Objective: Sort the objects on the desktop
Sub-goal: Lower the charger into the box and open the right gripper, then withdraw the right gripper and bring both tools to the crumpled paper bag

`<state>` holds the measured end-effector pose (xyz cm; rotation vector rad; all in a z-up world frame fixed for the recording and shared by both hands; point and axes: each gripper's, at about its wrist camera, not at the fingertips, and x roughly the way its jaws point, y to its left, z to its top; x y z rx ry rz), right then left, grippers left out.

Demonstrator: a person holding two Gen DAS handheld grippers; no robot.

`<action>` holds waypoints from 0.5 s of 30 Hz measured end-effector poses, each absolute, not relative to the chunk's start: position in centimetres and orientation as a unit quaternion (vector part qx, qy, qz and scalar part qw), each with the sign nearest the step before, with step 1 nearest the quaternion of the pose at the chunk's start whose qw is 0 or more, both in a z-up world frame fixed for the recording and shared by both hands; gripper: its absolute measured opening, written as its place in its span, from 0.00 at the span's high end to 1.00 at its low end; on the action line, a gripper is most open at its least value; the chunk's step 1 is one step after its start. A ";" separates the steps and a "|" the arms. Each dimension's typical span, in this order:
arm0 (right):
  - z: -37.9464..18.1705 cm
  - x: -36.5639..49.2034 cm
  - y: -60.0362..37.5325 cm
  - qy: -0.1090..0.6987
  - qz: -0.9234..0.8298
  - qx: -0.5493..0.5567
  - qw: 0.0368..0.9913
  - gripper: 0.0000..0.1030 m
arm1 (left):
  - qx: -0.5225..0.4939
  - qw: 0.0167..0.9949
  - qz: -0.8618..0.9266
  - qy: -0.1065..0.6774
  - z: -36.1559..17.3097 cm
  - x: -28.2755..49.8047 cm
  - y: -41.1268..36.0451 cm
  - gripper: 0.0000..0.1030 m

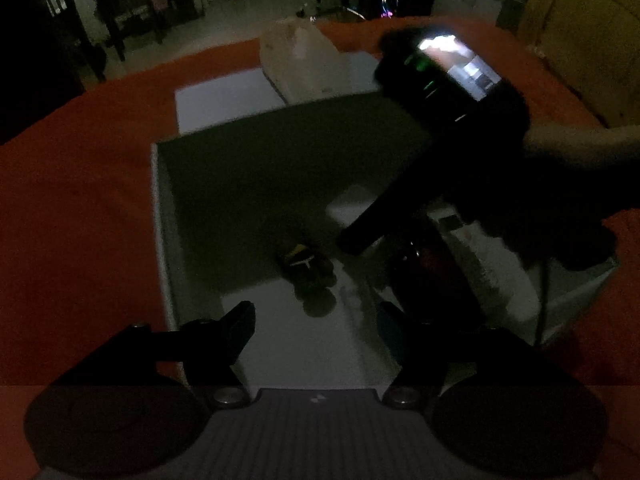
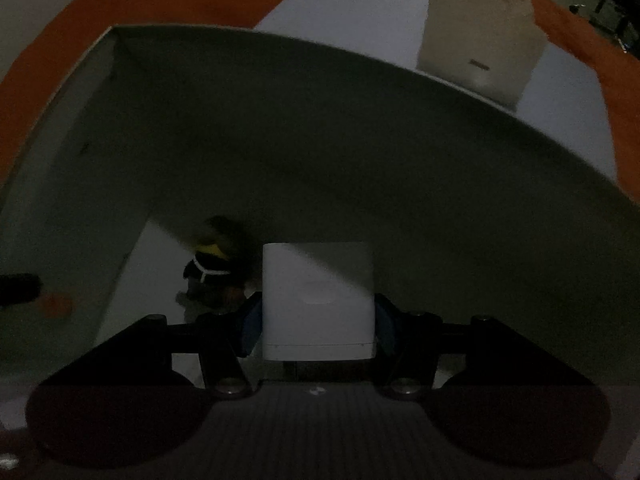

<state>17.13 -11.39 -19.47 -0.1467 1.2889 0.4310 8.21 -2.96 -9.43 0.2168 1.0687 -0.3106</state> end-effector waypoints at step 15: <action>-11.8 10.6 -14.0 0.563 0.164 -0.016 0.810 0.41 | 0.068 0.869 -0.012 0.490 -1.8 5.3 0.5 0.30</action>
